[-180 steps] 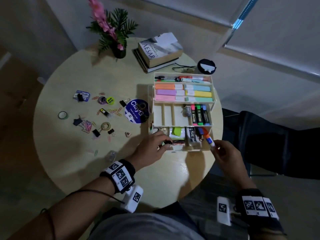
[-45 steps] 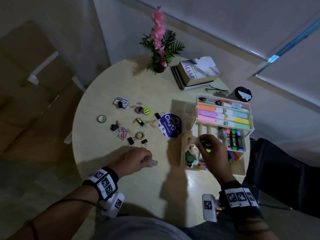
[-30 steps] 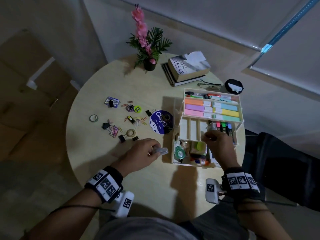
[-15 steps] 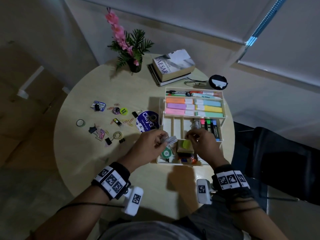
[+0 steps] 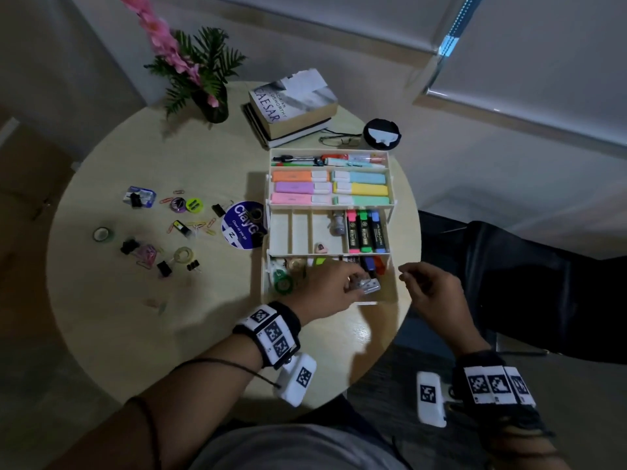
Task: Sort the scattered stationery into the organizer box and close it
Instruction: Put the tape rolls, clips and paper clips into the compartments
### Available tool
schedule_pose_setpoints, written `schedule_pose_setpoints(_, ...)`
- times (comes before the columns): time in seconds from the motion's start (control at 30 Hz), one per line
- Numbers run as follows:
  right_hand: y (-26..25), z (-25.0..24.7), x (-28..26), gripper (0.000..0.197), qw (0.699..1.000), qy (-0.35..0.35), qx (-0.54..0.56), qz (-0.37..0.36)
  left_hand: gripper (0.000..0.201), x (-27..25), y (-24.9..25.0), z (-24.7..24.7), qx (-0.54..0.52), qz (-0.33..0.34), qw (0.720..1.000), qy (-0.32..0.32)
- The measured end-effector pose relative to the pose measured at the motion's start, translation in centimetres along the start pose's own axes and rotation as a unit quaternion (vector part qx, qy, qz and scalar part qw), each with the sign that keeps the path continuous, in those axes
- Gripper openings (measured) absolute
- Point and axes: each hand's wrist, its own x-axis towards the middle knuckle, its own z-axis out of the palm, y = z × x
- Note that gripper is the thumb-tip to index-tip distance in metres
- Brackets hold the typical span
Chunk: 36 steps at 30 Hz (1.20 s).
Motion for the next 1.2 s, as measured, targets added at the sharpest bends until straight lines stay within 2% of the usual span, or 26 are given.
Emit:
schedule_pose_setpoints(0.1, 1.0, -0.5, -0.8, 0.029, 1.0, -0.007, 0.012, -0.005, 0.022, 1.8, 0.8, 2.7, 0.039, -0.021, 0.999, -0.028)
schedule_pose_setpoints(0.27, 2.1, 0.3, -1.2, 0.015, 0.999, -0.032, -0.005, -0.02, 0.011, 3.1, 0.9, 4.1, 0.115, -0.068, 0.99, -0.052)
schedule_pose_setpoints(0.4, 2.1, 0.4, -1.4, 0.014, 0.998, -0.044, -0.025, -0.039, 0.008, 3.7, 1.0, 4.6, 0.151, -0.09, 0.982, -0.071)
schedule_pose_setpoints(0.5, 1.8, 1.0, -1.5, 0.018, 0.995, -0.069, -0.048, -0.06, 0.007, 4.1, 1.6, 4.6, 0.152, -0.097, 0.981, -0.072)
schedule_pose_setpoints(0.6, 1.4, 2.2, -1.2, 0.03, 0.986, -0.123, -0.072, -0.085, 0.01, 4.3, 2.0, 3.9, 0.143, -0.096, 0.98, -0.099)
schedule_pose_setpoints(0.7, 1.0, 3.6, -0.5, 0.027, 0.978, -0.143, -0.112, -0.105, 0.012, 3.9, 1.7, 3.3, 0.197, -0.086, 0.971, -0.102)
schedule_pose_setpoints(0.83, 0.7, 5.4, 0.5, 0.02, 0.964, -0.169, -0.198, -0.051, 0.017, 2.8, 1.5, 3.1, 0.288, -0.073, 0.949, -0.107)
schedule_pose_setpoints(0.9, 0.4, 5.7, 1.1, 0.025, 0.955, -0.182, -0.234, -0.025, 0.021, 2.3, 1.0, 3.3, 0.282, -0.078, 0.949, -0.12)
schedule_pose_setpoints(1.0, 0.0, 5.6, 2.0, 0.033, 0.931, -0.217, -0.294, -0.004, 0.031, 1.7, 0.2, 3.4, 0.301, -0.045, 0.944, -0.131)
schedule_pose_setpoints(1.1, -0.5, 5.5, 3.0, 0.027, 0.897, -0.256, -0.361, 0.0, 0.037, 1.4, -0.2, 3.2, 0.323, -0.026, 0.936, -0.137)
schedule_pose_setpoints(1.2, -1.2, 5.7, 3.7, 0.022, 0.861, -0.284, -0.42, -0.019, 0.036, 1.5, -0.7, 3.0, 0.339, -0.038, 0.927, -0.154)
